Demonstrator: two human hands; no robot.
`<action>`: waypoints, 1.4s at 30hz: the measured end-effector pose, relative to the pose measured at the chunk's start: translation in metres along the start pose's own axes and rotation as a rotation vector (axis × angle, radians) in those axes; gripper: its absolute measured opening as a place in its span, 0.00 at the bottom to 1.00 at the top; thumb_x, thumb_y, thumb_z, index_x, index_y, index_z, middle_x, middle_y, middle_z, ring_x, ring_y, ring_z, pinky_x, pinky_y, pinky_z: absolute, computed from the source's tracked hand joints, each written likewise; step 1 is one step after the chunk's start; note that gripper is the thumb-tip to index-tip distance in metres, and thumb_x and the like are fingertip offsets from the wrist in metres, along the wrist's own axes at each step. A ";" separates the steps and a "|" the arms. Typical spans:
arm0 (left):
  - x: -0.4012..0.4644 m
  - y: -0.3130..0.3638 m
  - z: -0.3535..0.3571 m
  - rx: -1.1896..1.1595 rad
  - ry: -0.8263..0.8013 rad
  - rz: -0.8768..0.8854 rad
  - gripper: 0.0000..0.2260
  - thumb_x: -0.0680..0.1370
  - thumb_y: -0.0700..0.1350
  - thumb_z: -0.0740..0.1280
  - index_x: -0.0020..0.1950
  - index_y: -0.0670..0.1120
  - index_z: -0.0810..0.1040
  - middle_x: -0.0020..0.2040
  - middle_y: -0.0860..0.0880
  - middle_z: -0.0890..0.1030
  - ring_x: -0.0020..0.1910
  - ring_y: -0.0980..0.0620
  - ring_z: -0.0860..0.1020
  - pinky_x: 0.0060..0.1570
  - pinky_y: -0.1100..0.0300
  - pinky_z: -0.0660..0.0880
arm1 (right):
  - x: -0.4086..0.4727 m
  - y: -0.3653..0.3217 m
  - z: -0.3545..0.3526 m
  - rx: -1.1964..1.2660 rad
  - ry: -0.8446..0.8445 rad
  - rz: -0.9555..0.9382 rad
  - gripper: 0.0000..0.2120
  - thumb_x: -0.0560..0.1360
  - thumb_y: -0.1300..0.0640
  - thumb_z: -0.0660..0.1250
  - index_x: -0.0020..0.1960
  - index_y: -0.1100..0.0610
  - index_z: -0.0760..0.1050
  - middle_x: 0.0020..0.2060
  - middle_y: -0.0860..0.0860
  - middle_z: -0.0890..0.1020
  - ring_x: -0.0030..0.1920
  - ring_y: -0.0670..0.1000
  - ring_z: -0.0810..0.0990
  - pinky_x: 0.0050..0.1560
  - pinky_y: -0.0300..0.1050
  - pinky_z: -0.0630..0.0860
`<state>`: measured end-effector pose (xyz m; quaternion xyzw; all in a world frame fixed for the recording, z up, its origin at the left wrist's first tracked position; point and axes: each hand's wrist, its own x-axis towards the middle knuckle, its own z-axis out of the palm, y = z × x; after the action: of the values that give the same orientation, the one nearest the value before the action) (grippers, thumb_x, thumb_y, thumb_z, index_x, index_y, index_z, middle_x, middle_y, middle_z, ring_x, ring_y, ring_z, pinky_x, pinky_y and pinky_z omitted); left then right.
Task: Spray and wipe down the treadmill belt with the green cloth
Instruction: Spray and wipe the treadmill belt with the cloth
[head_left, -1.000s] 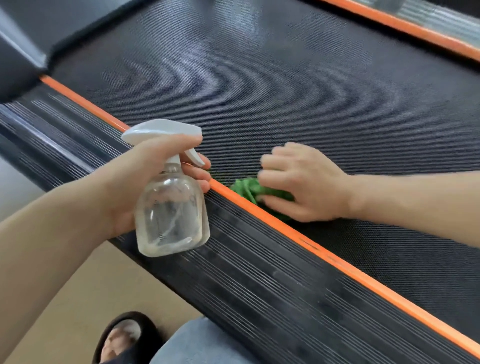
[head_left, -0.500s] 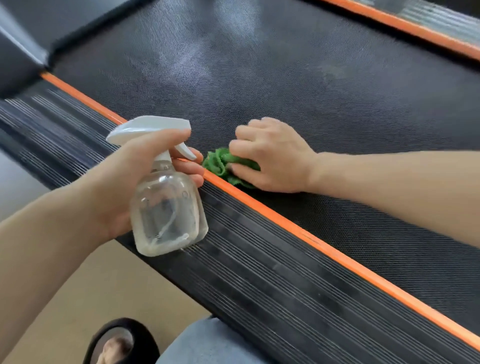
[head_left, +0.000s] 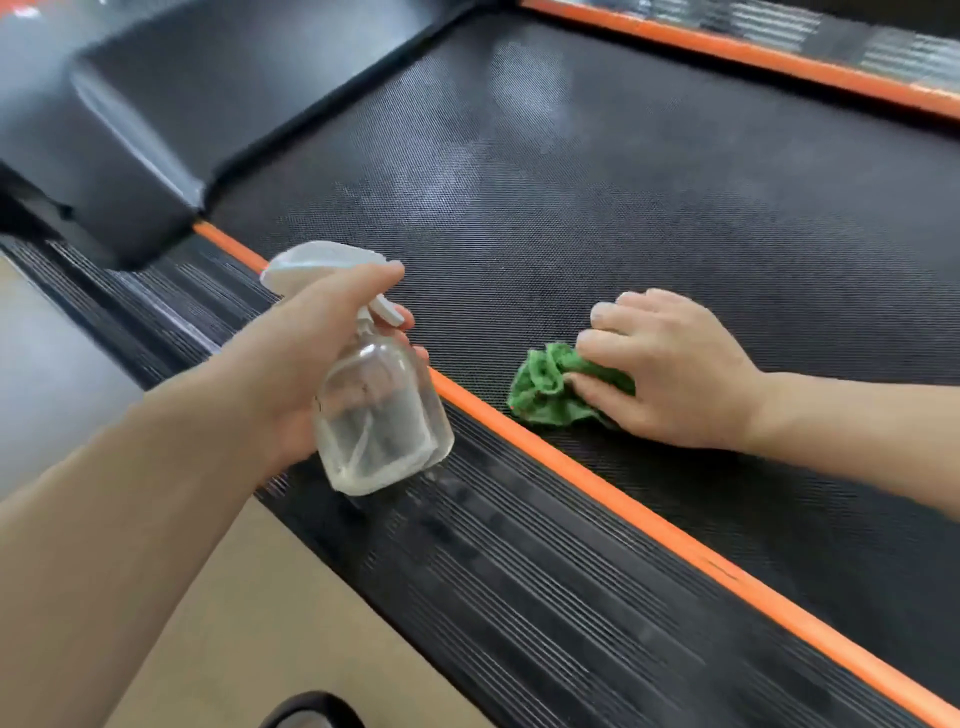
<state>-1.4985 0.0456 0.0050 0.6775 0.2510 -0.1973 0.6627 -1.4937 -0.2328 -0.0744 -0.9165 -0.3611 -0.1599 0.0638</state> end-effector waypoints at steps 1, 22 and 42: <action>0.003 0.003 -0.005 0.027 0.013 0.004 0.17 0.80 0.58 0.71 0.48 0.43 0.80 0.31 0.46 0.81 0.30 0.49 0.85 0.27 0.56 0.81 | 0.019 -0.003 0.008 -0.011 0.025 0.041 0.16 0.80 0.44 0.61 0.40 0.54 0.72 0.37 0.52 0.74 0.38 0.57 0.73 0.42 0.51 0.68; 0.022 0.014 -0.027 -0.088 0.103 0.129 0.16 0.76 0.55 0.76 0.44 0.44 0.80 0.46 0.43 0.82 0.45 0.42 0.86 0.56 0.44 0.83 | -0.015 -0.024 -0.006 0.065 -0.003 -0.010 0.16 0.80 0.44 0.61 0.37 0.52 0.72 0.37 0.46 0.71 0.36 0.51 0.68 0.38 0.47 0.69; 0.039 -0.007 -0.072 -0.514 0.105 0.456 0.14 0.74 0.53 0.70 0.45 0.42 0.82 0.38 0.43 0.84 0.39 0.45 0.85 0.40 0.55 0.82 | 0.263 -0.009 0.097 0.047 0.012 0.039 0.16 0.78 0.41 0.60 0.43 0.52 0.75 0.41 0.50 0.79 0.45 0.57 0.79 0.50 0.50 0.72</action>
<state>-1.4760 0.1209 -0.0207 0.5364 0.1686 0.0605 0.8247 -1.2945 -0.0346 -0.0766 -0.9205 -0.3466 -0.1558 0.0905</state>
